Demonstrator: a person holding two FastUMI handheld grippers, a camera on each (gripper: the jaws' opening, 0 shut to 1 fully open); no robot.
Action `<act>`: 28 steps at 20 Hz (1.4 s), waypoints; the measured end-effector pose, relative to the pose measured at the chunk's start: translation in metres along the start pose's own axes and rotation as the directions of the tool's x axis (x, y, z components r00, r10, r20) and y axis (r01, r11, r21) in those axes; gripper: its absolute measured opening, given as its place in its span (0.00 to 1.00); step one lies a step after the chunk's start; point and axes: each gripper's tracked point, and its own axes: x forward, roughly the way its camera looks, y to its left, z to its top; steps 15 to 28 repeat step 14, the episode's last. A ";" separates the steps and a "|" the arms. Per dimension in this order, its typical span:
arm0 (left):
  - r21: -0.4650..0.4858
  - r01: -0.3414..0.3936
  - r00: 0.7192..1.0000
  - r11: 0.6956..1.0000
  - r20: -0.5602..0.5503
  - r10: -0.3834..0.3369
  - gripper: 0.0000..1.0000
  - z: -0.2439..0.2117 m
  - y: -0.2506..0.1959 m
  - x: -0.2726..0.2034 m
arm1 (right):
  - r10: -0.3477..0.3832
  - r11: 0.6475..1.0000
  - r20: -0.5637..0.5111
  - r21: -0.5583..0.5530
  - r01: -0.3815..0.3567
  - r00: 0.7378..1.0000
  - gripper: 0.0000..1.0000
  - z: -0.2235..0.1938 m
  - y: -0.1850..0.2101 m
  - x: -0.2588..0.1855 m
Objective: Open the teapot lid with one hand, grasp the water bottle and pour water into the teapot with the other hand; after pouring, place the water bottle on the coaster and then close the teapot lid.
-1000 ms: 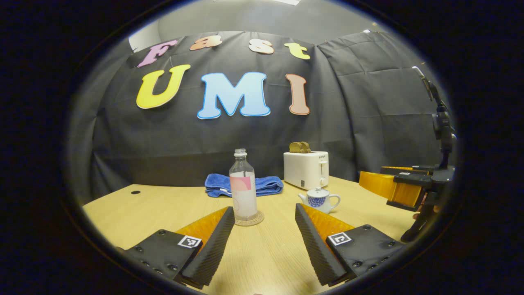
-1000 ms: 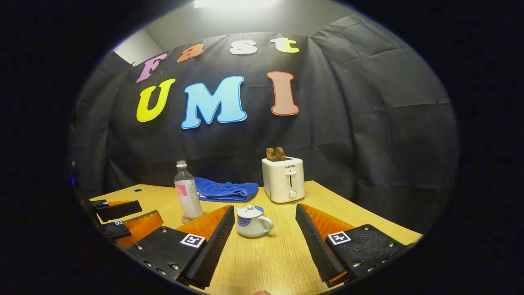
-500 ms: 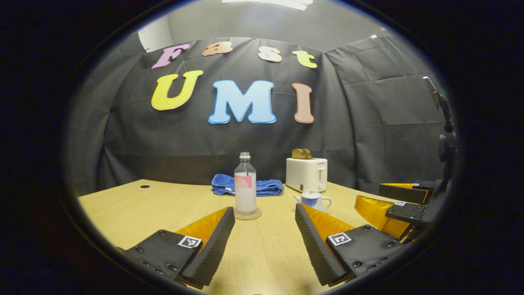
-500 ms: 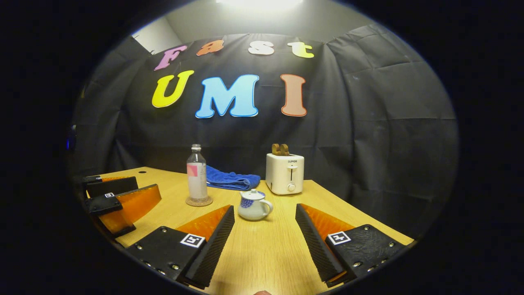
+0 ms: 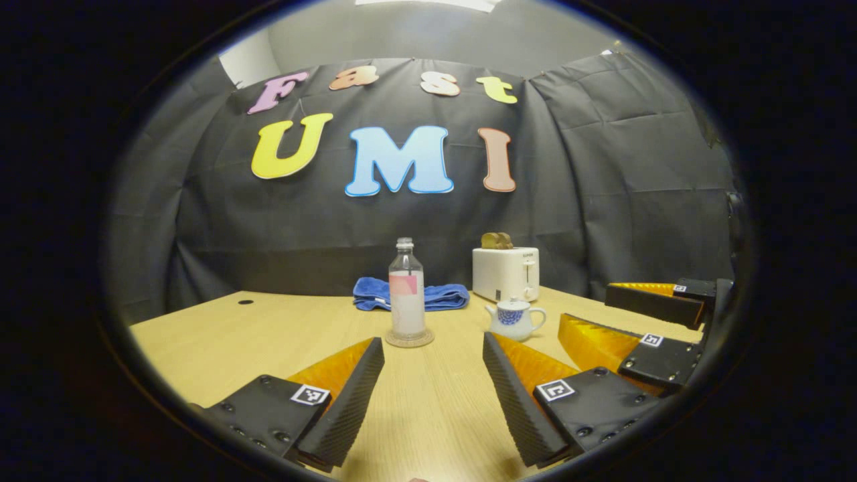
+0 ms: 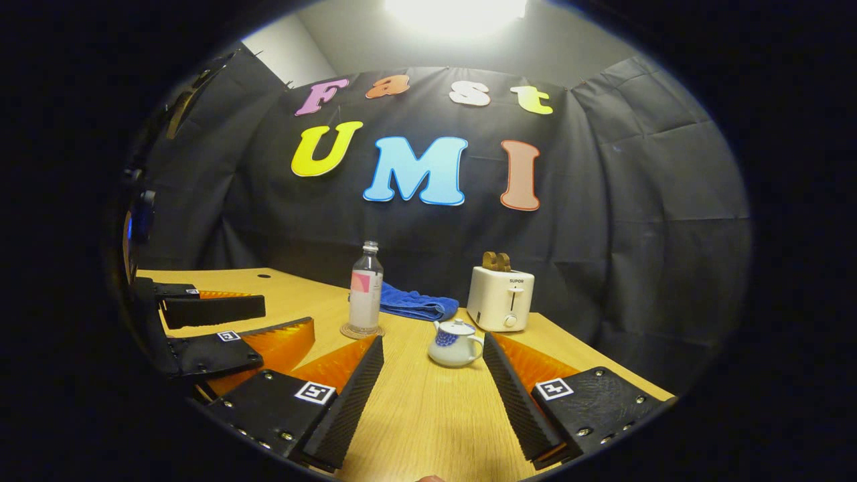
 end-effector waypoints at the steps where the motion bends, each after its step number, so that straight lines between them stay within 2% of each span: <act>1: 0.006 -0.001 1.000 1.000 0.003 0.001 1.00 0.001 0.000 -0.001 | -0.001 1.000 0.004 -0.002 0.001 1.000 0.94 0.001 0.000 -0.001; 4: 0.019 -0.007 1.000 1.000 0.014 0.007 1.00 0.003 0.004 -0.003 | 0.003 1.000 0.004 0.011 -0.003 1.000 0.90 0.002 0.002 0.000; 14: 0.014 -0.030 1.000 0.999 0.007 0.030 1.00 -0.003 0.013 -0.005 | -0.006 0.998 -0.028 0.068 0.008 1.000 0.90 -0.005 -0.002 0.001; 28: 0.014 -0.030 1.000 0.999 0.007 0.030 1.00 -0.003 0.013 -0.005 | -0.006 0.998 -0.028 0.068 0.008 1.000 0.90 -0.005 -0.002 0.001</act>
